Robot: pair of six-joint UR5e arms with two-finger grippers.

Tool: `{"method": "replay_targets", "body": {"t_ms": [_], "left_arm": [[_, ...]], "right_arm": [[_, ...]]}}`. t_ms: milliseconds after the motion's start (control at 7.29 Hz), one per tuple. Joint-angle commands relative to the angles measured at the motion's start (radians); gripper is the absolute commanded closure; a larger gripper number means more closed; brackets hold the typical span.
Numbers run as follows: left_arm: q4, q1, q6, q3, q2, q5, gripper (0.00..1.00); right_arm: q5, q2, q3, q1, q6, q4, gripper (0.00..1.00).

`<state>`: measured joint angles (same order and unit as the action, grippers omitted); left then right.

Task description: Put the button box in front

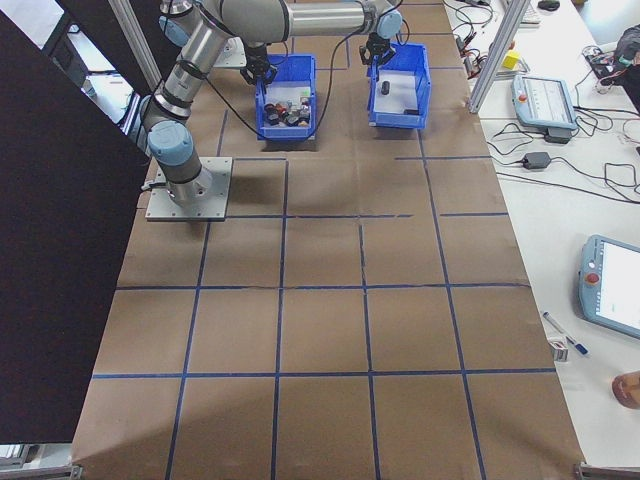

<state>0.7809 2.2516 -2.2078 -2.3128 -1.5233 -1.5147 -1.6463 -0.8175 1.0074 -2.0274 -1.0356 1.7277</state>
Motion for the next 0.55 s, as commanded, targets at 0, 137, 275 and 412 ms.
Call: {"method": "replay_targets", "body": {"t_ms": [0,137,275,412], "left_arm": [[0.001,-0.007,0.01,0.018,0.029,-0.048,1.0],[0.009,-0.015,0.014,0.038,0.046,-0.067,1.0],[0.055,-0.039,0.06,0.058,0.075,-0.088,1.0],[0.087,-0.114,0.115,0.059,0.119,-0.093,1.0]], "right_arm": [[-0.036,-0.067,-0.02,0.079,-0.087,0.003,0.95],[-0.04,-0.107,-0.009,0.151,-0.244,-0.009,0.95],[-0.037,-0.141,-0.006,0.223,-0.336,-0.023,0.95],[-0.033,-0.173,0.006,0.277,-0.393,-0.046,0.95]]}}
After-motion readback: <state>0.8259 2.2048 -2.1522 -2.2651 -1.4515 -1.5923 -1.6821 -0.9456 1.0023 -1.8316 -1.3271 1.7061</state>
